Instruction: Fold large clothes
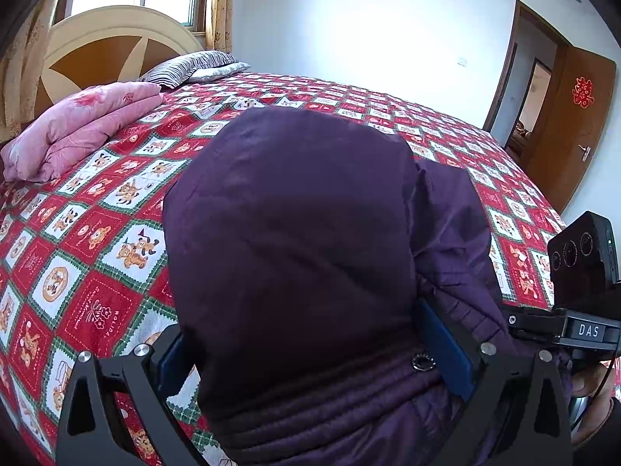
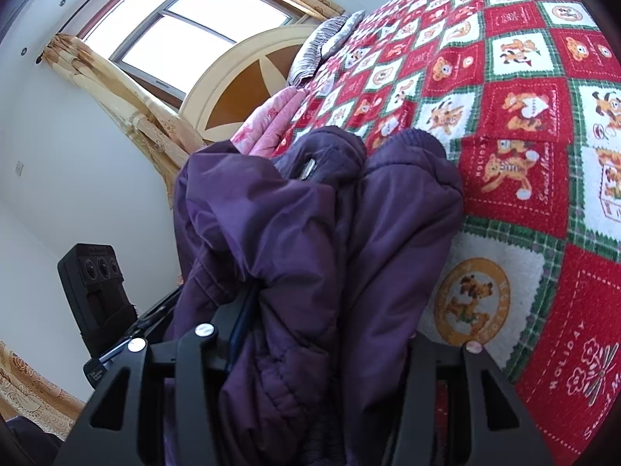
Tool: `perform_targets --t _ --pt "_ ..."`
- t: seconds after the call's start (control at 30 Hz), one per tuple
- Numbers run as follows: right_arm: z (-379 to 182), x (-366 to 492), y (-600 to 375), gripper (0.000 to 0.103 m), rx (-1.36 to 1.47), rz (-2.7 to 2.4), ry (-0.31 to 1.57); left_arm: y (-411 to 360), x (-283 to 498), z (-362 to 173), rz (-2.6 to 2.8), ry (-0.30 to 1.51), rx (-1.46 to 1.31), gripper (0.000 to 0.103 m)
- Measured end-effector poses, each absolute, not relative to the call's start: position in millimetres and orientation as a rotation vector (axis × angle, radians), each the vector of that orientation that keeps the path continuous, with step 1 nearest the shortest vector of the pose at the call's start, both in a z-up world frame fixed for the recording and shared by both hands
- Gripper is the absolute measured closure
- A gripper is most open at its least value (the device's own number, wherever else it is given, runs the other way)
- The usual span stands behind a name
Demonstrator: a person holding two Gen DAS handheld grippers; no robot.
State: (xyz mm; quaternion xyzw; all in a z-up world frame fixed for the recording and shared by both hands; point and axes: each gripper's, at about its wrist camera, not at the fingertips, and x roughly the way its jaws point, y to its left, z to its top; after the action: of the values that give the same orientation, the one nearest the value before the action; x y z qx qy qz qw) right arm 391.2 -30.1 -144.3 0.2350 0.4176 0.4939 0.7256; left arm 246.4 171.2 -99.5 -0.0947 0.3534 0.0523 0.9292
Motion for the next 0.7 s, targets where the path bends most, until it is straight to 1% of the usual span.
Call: perform_targets --t 0.1,0.2,0.27,0.53,0.63,0.7 --pt "-148 391 -31 0.048 0.513 1.082 0.918 174 245 -103 0.112 0.726 -0.196 0.001" --pt "-149 390 -35 0.041 0.521 1.070 0.921 178 243 -104 0.123 0.723 -0.192 0.001" --pt "-147 389 -38 0.034 0.521 1.046 0.923 176 240 -102 0.134 0.716 -0.181 0.001" --pt "-137 381 -40 0.033 0.444 0.963 0.898 171 228 -93 0.159 0.686 -0.130 0.001" --pt "-132 374 -47 0.027 0.460 0.941 0.876 168 215 -83 0.155 0.647 -0.096 0.001" --pt "-129 368 -52 0.026 0.461 0.929 0.862 162 207 -75 0.146 0.614 -0.057 0.001"
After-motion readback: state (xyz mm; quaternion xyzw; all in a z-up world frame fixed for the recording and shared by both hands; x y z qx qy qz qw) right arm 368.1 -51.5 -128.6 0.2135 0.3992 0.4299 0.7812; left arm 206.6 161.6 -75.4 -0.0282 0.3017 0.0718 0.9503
